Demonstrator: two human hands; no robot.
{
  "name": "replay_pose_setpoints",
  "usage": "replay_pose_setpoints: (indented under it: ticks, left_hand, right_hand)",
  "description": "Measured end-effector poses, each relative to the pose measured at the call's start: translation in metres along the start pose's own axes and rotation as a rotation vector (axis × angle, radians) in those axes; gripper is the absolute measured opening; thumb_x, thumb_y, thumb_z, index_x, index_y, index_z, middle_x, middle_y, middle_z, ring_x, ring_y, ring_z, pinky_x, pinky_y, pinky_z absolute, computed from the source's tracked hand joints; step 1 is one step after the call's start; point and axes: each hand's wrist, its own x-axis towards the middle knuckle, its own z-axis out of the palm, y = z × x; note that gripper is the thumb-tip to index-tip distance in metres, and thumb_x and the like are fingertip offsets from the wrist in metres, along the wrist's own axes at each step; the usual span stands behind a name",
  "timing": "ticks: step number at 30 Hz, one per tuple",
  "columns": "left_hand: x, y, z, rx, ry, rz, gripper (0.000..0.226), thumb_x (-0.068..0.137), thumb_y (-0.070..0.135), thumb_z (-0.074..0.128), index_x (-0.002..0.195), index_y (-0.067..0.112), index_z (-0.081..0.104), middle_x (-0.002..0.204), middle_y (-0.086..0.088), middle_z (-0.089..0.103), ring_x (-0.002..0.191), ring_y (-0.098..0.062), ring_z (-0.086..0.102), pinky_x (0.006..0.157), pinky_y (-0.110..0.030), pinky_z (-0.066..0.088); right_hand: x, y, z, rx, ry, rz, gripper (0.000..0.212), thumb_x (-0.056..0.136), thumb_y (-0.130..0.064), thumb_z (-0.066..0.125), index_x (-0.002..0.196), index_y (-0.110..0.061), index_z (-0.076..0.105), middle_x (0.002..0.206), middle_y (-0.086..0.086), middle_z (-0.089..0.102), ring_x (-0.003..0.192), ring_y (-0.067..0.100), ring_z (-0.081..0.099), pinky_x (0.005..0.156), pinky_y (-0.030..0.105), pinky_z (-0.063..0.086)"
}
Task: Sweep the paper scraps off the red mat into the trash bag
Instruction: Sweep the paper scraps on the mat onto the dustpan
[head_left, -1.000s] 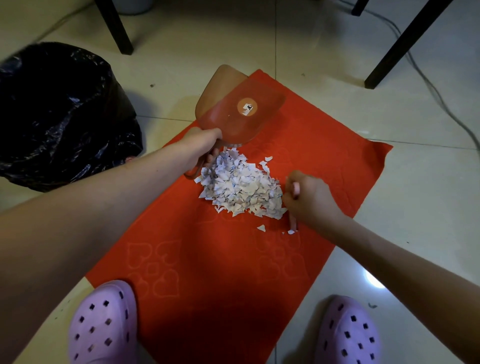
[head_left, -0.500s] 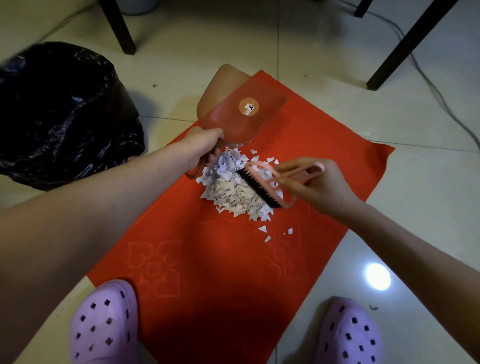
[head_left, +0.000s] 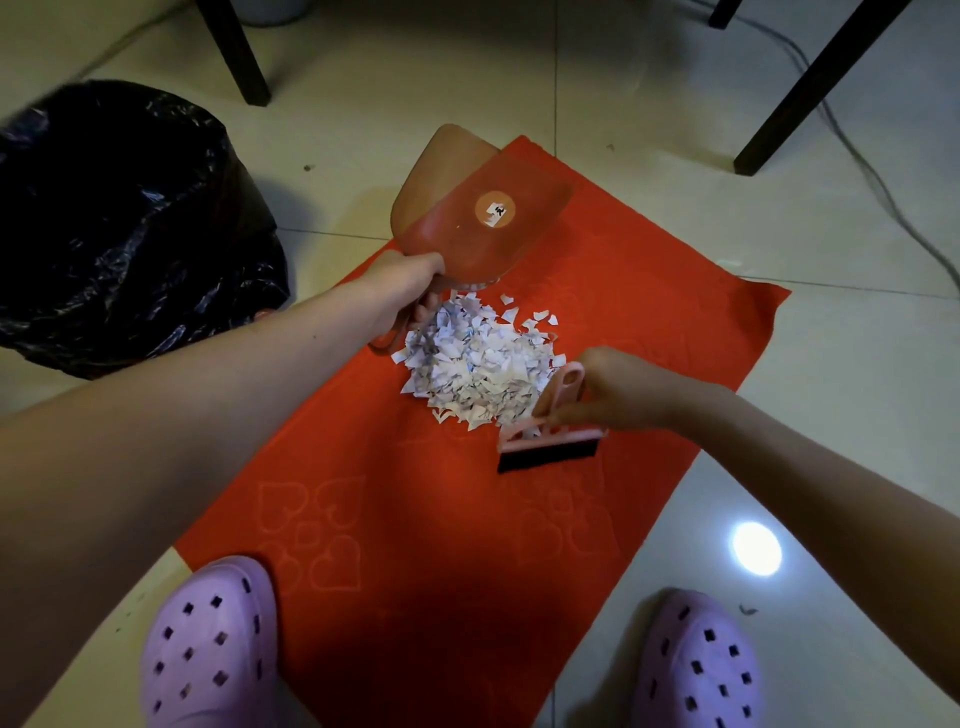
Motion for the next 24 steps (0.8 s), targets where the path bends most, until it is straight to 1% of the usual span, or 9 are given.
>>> replay_pose_setpoints:
  ticks: [2, 4, 7, 10, 13, 15, 18, 21, 24]
  left_hand:
    - [0.001, -0.001, 0.0, 0.002, 0.001, -0.001, 0.028, 0.091, 0.017, 0.046, 0.066, 0.008, 0.053, 0.055, -0.005, 0.039, 0.03, -0.01, 0.029, 0.036, -0.013, 0.025]
    - [0.002, -0.001, -0.001, -0.009, 0.006, -0.006, 0.024, 0.091, 0.017, 0.047, 0.069, 0.008, 0.049, 0.056, -0.006, 0.04, 0.028, -0.01, 0.029, 0.035, -0.013, 0.025]
    - [0.001, -0.001, -0.003, 0.008, 0.023, -0.006, 0.022, 0.089, 0.017, 0.048, 0.069, 0.009, 0.049, 0.047, -0.003, 0.042, 0.028, -0.01, 0.03, 0.036, -0.012, 0.027]
    - [-0.004, -0.001, -0.005, 0.014, 0.034, 0.001, 0.023, 0.089, 0.017, 0.049, 0.067, 0.009, 0.05, 0.039, -0.001, 0.042, 0.028, -0.011, 0.031, 0.039, -0.013, 0.027]
    - [-0.007, 0.0, -0.008, 0.029, 0.048, 0.018, 0.023, 0.089, 0.017, 0.049, 0.068, 0.009, 0.05, 0.037, 0.0, 0.044, 0.026, -0.01, 0.033, 0.041, -0.017, 0.028]
    - [-0.009, 0.0, -0.009, 0.041, 0.059, 0.024, 0.022, 0.089, 0.017, 0.049, 0.068, 0.009, 0.05, 0.035, 0.001, 0.044, 0.026, -0.01, 0.034, 0.041, -0.018, 0.029]
    - [-0.011, 0.0, -0.006, 0.054, 0.057, 0.014, 0.021, 0.089, 0.018, 0.049, 0.069, 0.01, 0.05, 0.044, -0.002, 0.044, 0.028, -0.01, 0.033, 0.041, -0.017, 0.028]
    - [-0.012, 0.001, -0.003, 0.071, 0.027, 0.0, 0.022, 0.091, 0.018, 0.048, 0.069, 0.01, 0.049, 0.053, -0.004, 0.042, 0.029, -0.01, 0.031, 0.04, -0.016, 0.026]
    - [-0.013, 0.002, -0.001, 0.074, 0.009, 0.005, 0.021, 0.091, 0.018, 0.048, 0.07, 0.011, 0.048, 0.052, -0.004, 0.041, 0.029, -0.01, 0.03, 0.039, -0.013, 0.026]
  right_hand:
    - [-0.001, -0.002, -0.011, -0.057, 0.116, -0.029, 0.016, 0.087, -0.026, 0.066, 0.101, -0.025, 0.073, 0.096, -0.007, 0.073, 0.081, 0.007, 0.065, 0.069, 0.034, 0.053]
    - [-0.006, -0.005, -0.02, 0.019, 0.212, -0.078, 0.016, 0.084, -0.031, 0.066, 0.098, -0.026, 0.074, 0.099, -0.01, 0.073, 0.088, 0.009, 0.067, 0.072, 0.042, 0.055]
    - [-0.015, -0.011, -0.032, 0.131, 0.25, -0.16, 0.02, 0.08, -0.033, 0.066, 0.095, -0.022, 0.075, 0.097, -0.009, 0.073, 0.088, 0.008, 0.068, 0.073, 0.044, 0.056]
    - [-0.018, -0.014, -0.032, 0.153, 0.113, -0.141, 0.014, 0.083, -0.024, 0.071, 0.096, -0.022, 0.075, 0.095, -0.009, 0.074, 0.086, 0.007, 0.068, 0.076, 0.042, 0.056]
    - [-0.009, -0.012, -0.013, 0.059, -0.095, -0.024, 0.012, 0.086, -0.026, 0.067, 0.097, -0.026, 0.072, 0.092, -0.012, 0.071, 0.083, 0.009, 0.067, 0.078, 0.042, 0.054]
    - [-0.002, -0.01, -0.003, 0.033, -0.124, -0.002, 0.013, 0.087, -0.026, 0.065, 0.098, -0.026, 0.072, 0.091, -0.011, 0.071, 0.081, 0.007, 0.065, 0.077, 0.041, 0.054]
    - [0.003, -0.007, -0.009, -0.019, -0.019, 0.015, 0.014, 0.086, -0.031, 0.066, 0.098, -0.031, 0.072, 0.086, -0.016, 0.07, 0.075, -0.001, 0.061, 0.067, 0.035, 0.052]
    - [-0.001, -0.007, -0.022, -0.012, 0.162, 0.001, 0.015, 0.086, -0.031, 0.066, 0.1, -0.031, 0.073, 0.098, -0.015, 0.072, 0.089, 0.003, 0.064, 0.076, 0.039, 0.053]
    - [-0.011, -0.01, -0.035, 0.128, 0.221, -0.07, 0.014, 0.084, -0.025, 0.07, 0.096, -0.026, 0.075, 0.098, -0.014, 0.073, 0.092, 0.003, 0.066, 0.079, 0.042, 0.054]
